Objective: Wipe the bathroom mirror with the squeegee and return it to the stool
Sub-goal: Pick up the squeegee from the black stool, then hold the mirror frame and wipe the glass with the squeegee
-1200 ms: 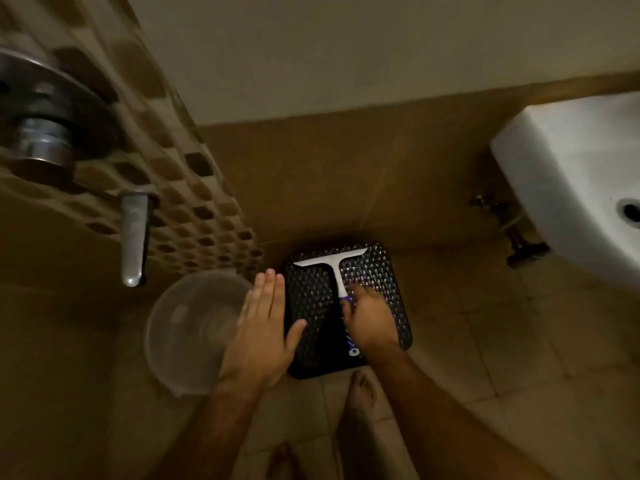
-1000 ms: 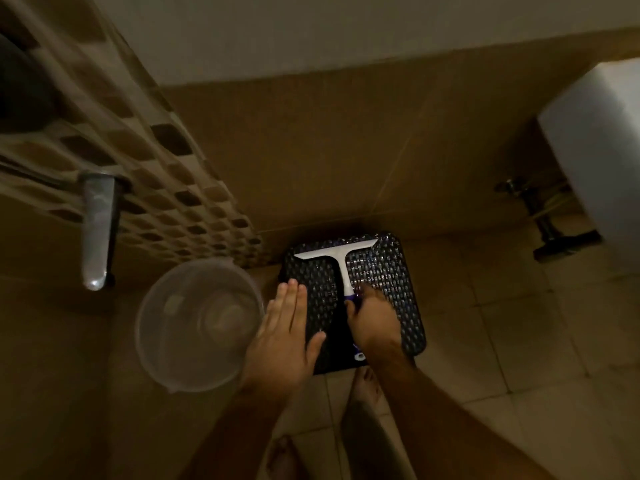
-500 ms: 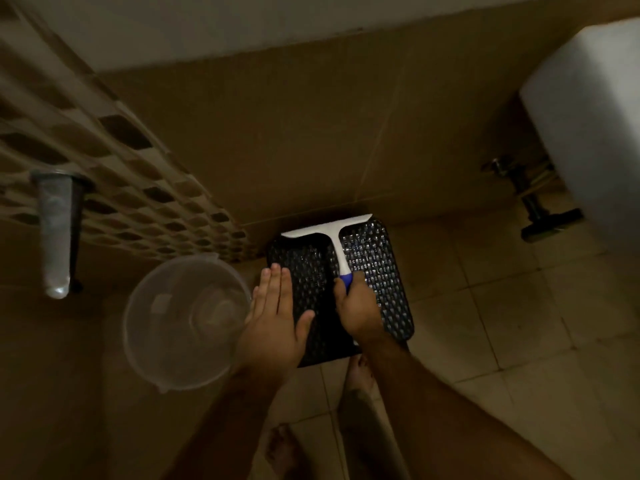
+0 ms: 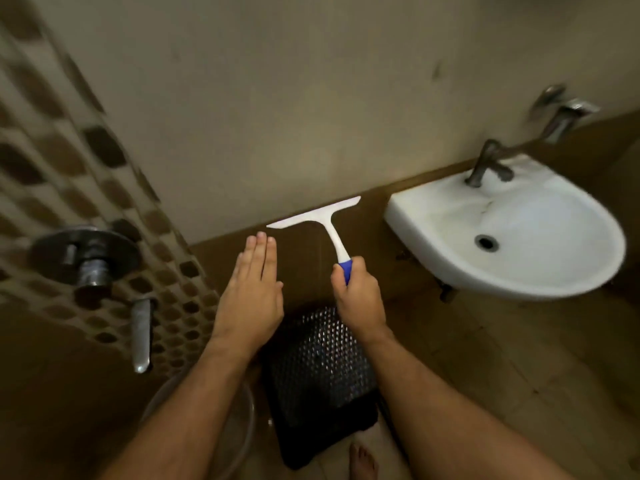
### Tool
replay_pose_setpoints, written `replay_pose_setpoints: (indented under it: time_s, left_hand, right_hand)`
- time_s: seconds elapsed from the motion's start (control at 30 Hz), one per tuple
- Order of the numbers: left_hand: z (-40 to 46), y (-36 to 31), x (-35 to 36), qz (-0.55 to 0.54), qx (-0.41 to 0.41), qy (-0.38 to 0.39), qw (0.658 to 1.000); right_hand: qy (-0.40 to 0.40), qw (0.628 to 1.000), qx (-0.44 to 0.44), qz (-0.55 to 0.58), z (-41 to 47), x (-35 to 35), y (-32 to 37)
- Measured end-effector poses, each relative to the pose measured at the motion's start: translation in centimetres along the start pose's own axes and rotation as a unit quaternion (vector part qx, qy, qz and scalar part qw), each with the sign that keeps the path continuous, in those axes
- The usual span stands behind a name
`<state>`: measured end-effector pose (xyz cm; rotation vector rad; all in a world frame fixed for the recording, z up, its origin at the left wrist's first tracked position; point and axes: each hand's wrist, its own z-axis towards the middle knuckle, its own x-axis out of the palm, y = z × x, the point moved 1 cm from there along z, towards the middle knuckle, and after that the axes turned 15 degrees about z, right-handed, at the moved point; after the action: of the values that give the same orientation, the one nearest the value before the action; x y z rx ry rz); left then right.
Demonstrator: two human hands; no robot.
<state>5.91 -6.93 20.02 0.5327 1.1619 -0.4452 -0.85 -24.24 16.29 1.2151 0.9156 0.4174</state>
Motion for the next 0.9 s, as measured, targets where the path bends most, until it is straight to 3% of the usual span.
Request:
replay_pose_setpoints:
  time_s: [0.17,0.43,0.63,0.73,0.9]
  left_hand:
    - [5.5,0.3,-10.6,-0.026,0.018,-0.104,0.994]
    - [15.2,-2.6,-28.1,-0.092,0.064,-0.283,0.952]
    - [22.6,-7.6,-37.8,-0.097,0.102,-0.387,0.911]
    - [26.5,-10.8,-41.4,-0.117,0.084,-0.420,0.896]
    - [33.0,-14.7,-46.7,-0.116,0.085,-0.463,0.875]
  right_hand:
    - [-0.105,0.988,-0.108,0.025,1.4,-7.2,9.9]
    - [-0.279,0.922,-0.261,0.063,5.2,-22.7,25.7]
    - [-0.312,0.886,-0.335,0.072,9.1,-32.2,31.9]
    - [-0.307,0.873,-0.368,0.096,11.3,-36.1,33.2]
    - [-0.281,0.872,-0.380,0.126,15.6,-41.8,34.9]
